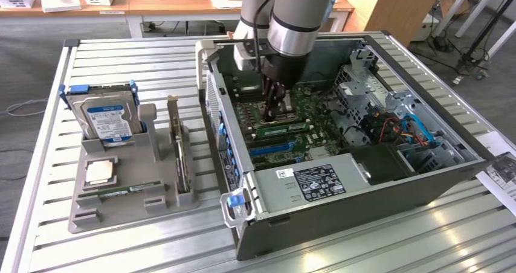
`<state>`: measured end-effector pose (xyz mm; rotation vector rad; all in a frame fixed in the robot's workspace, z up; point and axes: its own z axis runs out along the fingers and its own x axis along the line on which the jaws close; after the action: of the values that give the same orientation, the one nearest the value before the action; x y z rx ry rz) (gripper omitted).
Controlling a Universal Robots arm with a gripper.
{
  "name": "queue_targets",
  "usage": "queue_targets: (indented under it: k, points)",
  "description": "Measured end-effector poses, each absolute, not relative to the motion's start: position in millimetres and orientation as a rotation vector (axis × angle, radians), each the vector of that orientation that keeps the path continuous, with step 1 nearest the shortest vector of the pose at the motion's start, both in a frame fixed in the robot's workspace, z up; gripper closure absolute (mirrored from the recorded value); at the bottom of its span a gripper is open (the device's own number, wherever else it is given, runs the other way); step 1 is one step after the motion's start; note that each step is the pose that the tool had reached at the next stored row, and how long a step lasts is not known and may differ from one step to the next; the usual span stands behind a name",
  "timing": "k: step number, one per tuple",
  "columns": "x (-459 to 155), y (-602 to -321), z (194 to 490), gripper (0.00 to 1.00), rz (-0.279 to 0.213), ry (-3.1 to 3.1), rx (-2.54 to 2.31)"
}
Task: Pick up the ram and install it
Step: 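Press down the ram until it locks into place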
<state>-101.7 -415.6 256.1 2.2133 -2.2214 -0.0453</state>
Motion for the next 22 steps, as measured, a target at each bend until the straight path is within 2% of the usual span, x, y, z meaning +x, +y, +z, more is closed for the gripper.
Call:
queue_targets:
  k: [22]
  points:
    - [-107.4, -415.6, 246.6, 0.89, -0.045, -2.222, 2.212]
